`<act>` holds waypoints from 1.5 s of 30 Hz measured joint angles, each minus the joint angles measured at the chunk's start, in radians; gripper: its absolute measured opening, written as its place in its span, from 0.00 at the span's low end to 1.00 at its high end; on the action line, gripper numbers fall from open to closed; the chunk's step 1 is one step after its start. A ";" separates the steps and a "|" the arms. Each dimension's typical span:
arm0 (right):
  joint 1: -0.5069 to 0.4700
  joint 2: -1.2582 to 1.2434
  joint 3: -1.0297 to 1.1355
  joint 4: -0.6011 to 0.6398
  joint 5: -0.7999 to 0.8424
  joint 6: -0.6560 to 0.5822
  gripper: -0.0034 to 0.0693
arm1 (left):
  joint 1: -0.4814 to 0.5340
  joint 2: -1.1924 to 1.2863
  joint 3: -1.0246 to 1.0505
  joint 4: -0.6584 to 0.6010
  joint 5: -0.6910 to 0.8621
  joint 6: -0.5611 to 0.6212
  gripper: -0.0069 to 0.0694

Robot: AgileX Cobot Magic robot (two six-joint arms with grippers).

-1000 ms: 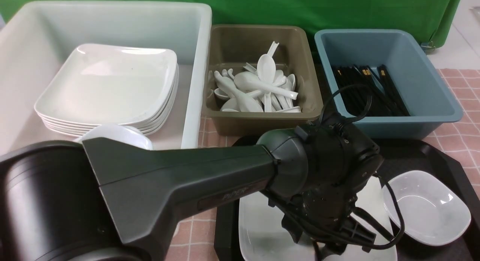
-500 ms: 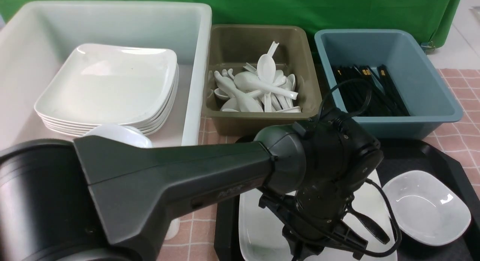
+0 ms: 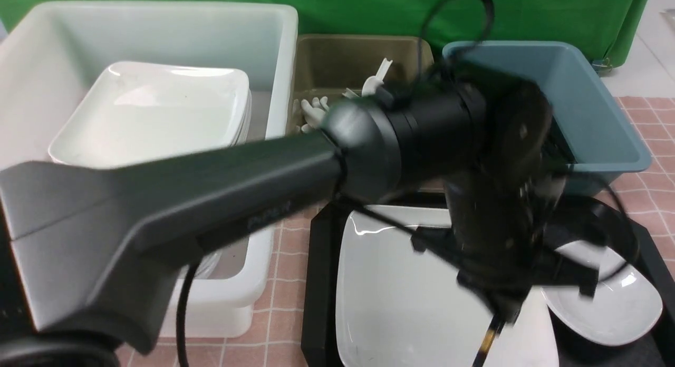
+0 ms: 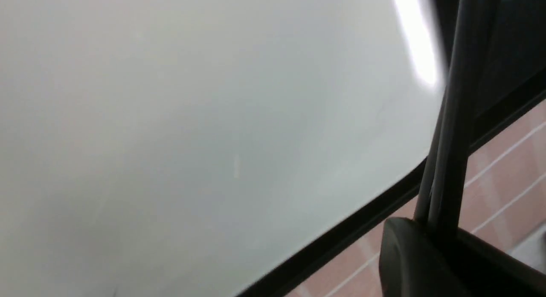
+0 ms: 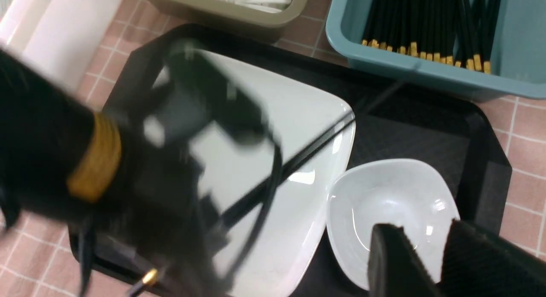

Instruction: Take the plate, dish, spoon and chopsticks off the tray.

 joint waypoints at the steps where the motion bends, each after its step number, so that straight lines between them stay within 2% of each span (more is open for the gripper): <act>1: 0.000 0.000 0.000 0.000 0.000 0.000 0.38 | 0.007 0.001 -0.012 -0.005 -0.004 0.000 0.11; 7: 0.000 0.000 0.000 0.003 -0.014 0.014 0.38 | 0.118 0.080 -0.200 -0.138 -0.042 0.000 0.11; 11: 0.000 0.000 0.000 0.003 -0.023 0.016 0.38 | 0.175 0.208 -0.361 -0.288 -0.051 -0.001 0.11; 15: 0.000 0.000 0.000 0.004 -0.034 0.017 0.38 | 0.206 0.308 -0.459 -0.416 -0.030 -0.023 0.11; 22: 0.000 0.000 0.000 0.004 -0.059 0.018 0.38 | 0.225 0.397 -0.495 -0.595 -0.028 -0.086 0.11; 31: 0.000 0.000 0.001 0.004 -0.279 -0.011 0.38 | 0.257 0.407 -0.496 -0.658 -0.092 -0.123 0.11; 41: 0.000 0.000 0.001 0.005 -0.297 -0.007 0.38 | 0.297 0.442 -0.496 -0.772 -0.140 -0.144 0.11; 45: 0.000 0.000 0.001 0.005 -0.291 -0.007 0.38 | 0.309 0.446 -0.496 -0.785 -0.214 -0.156 0.12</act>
